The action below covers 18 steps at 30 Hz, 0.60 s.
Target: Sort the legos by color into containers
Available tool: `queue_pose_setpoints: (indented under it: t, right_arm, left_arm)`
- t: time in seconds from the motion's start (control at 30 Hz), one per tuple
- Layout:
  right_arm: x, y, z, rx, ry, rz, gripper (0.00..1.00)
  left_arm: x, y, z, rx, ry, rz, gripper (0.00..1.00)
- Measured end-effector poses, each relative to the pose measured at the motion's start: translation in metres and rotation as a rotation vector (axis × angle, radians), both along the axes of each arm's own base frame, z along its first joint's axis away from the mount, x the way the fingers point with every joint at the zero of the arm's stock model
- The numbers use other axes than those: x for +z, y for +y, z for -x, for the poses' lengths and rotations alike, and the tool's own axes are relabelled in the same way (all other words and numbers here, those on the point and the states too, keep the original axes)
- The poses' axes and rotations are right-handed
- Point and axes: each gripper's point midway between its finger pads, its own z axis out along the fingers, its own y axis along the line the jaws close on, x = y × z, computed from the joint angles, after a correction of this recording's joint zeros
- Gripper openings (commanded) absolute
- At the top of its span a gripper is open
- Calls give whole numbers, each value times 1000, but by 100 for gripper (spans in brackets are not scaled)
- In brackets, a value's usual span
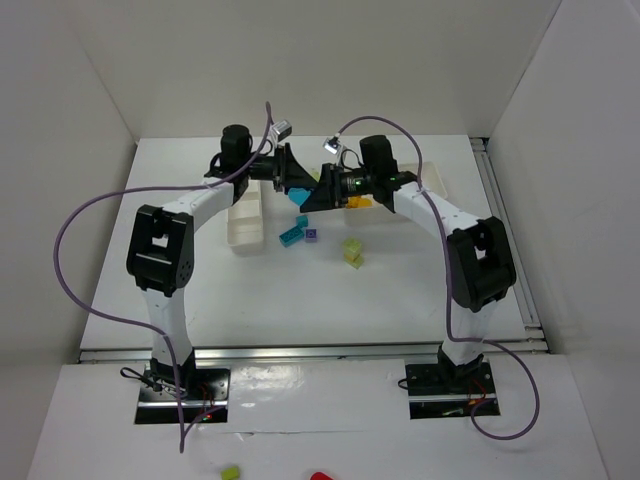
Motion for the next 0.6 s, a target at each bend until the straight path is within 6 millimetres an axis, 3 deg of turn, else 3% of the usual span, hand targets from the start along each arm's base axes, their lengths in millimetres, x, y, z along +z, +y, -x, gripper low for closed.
queue_pose_setpoints:
  t: [0.2, 0.37, 0.5, 0.6]
  right_arm:
    - [-1, 0, 1, 10, 4, 0, 0]
    - [-22, 3, 5, 33, 79, 20, 0]
    - [-42, 5, 14, 48, 166, 34, 0]
    - [-56, 5, 24, 42, 240, 50, 0]
  left_arm:
    - [-5, 0, 2, -16, -32, -28, 0]
    - [-29, 4, 5, 1, -19, -88, 4]
    - [-55, 8, 12, 23, 21, -142, 15]
    - [-74, 11, 20, 34, 66, -174, 38]
